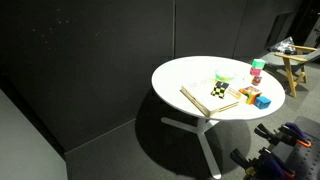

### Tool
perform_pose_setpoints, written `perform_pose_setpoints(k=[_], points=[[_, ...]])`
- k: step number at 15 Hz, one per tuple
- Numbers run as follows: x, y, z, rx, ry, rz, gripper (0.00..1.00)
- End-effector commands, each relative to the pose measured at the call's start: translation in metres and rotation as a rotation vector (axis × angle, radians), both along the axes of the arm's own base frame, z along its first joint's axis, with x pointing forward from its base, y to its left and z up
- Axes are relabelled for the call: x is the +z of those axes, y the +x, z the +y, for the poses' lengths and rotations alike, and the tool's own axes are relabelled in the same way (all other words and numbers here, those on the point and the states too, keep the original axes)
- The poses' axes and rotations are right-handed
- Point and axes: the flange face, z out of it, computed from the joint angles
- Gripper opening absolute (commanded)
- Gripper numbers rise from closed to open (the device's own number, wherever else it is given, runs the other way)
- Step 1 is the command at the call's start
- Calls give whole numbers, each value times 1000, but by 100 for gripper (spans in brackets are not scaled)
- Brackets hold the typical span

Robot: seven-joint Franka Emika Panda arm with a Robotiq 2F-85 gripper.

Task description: Remove the plushy cube from the crate and put it on the table

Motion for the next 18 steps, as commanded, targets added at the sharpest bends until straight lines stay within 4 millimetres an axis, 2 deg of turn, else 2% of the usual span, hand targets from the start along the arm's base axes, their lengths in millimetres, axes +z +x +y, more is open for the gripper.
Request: perform_pose_setpoints(k=[1, 8, 18], points=[[0, 0, 0, 0, 0, 1, 100], [-1, 4, 0, 2, 12, -10, 100], [-35, 55, -9, 9, 47, -121, 100]])
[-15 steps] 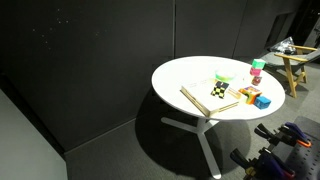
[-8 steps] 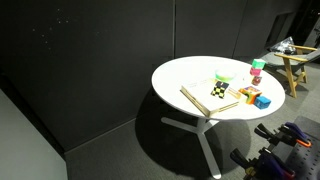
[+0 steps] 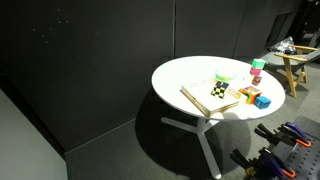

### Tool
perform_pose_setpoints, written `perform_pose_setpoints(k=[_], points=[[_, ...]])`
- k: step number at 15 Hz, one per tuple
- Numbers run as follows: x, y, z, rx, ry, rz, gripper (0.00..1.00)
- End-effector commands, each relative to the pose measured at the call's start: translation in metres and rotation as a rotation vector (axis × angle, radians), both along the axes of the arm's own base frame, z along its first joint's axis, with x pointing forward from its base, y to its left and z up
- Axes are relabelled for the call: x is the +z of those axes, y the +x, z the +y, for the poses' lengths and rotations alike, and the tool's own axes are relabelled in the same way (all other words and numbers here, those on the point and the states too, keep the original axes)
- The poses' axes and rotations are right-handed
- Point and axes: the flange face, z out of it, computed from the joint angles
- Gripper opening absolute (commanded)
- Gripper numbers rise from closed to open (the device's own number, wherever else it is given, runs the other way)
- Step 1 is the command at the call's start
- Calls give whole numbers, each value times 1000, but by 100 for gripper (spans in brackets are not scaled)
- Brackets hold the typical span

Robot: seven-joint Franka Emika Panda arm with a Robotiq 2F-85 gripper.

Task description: Remove the plushy cube from the crate and put it on the table

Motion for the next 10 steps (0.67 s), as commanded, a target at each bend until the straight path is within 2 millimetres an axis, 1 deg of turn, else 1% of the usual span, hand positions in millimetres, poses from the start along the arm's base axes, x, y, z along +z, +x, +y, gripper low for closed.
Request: perform_pose_setpoints(k=[1, 5, 10], points=[[-13, 21, -2, -2, 35, -37, 100], [-31, 47, -6, -10, 59, -58, 100], [-57, 85, -9, -48, 59, -69, 100]])
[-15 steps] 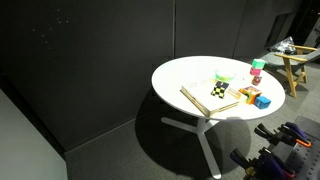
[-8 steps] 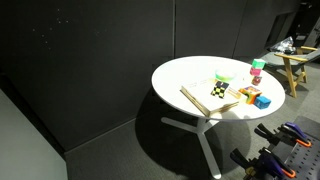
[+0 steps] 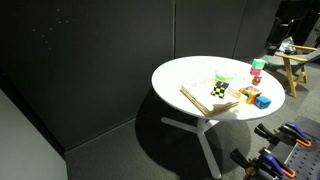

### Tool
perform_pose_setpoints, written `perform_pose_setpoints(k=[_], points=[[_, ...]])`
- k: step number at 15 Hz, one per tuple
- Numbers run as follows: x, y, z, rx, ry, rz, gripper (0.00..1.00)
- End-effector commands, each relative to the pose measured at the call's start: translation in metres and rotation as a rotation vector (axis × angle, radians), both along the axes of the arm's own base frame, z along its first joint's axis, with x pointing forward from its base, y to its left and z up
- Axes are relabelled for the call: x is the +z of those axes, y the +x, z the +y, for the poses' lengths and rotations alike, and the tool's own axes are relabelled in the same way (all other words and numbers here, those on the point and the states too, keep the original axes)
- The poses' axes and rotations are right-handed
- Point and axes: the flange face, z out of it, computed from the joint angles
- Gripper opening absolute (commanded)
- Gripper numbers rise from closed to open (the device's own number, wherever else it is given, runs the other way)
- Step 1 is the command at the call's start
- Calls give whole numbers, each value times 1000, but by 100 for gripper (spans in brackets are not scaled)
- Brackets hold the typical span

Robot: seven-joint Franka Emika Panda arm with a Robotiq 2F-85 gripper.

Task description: Remove the plushy cube from the crate and put it on the table

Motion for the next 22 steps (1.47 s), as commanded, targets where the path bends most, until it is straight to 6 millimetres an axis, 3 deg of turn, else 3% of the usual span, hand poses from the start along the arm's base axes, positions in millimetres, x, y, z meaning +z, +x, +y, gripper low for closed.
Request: perform_pose_setpoints(k=[1, 14, 22], points=[[-12, 32, -5, -35, 13, -6, 100], [-56, 134, -18, -81, -11, -5, 100], [-91, 174, -33, -79, -35, 9, 100]])
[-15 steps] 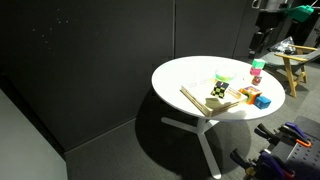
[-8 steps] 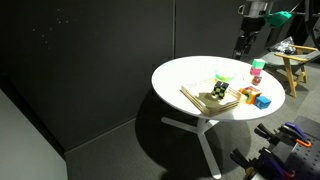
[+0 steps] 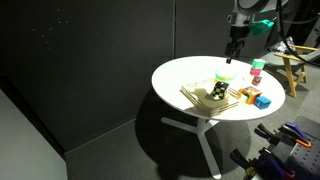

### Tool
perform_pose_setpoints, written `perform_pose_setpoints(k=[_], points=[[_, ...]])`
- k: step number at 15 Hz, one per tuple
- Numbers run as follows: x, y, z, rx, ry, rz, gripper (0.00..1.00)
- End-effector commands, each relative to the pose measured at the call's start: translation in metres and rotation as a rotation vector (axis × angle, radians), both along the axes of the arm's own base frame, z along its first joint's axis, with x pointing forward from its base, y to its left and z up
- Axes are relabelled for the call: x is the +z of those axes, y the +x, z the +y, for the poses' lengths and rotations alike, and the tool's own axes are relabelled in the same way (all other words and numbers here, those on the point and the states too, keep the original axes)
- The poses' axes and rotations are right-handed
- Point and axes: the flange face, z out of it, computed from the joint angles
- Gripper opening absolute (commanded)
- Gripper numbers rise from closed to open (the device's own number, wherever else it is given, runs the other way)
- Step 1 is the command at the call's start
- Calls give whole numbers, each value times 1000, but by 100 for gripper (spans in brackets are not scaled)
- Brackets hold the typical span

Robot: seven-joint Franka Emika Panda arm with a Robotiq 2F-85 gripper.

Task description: Remove the plushy cube from the crate and put it on the table

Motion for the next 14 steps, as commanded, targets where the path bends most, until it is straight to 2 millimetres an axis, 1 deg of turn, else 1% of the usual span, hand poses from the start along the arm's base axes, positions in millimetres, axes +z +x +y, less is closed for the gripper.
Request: perform_pose_setpoints(k=[1, 5, 10, 12, 13, 14], points=[[-11, 20, -12, -15, -4, -18, 100], [-28, 28, -26, -37, -3, -21, 100], [-41, 29, -44, -91, 40, -4, 100], [-41, 29, -48, -108, 53, 2, 100], [-37, 29, -48, -115, 49, 2, 100], [-46, 24, -44, -109, 34, 4, 100]])
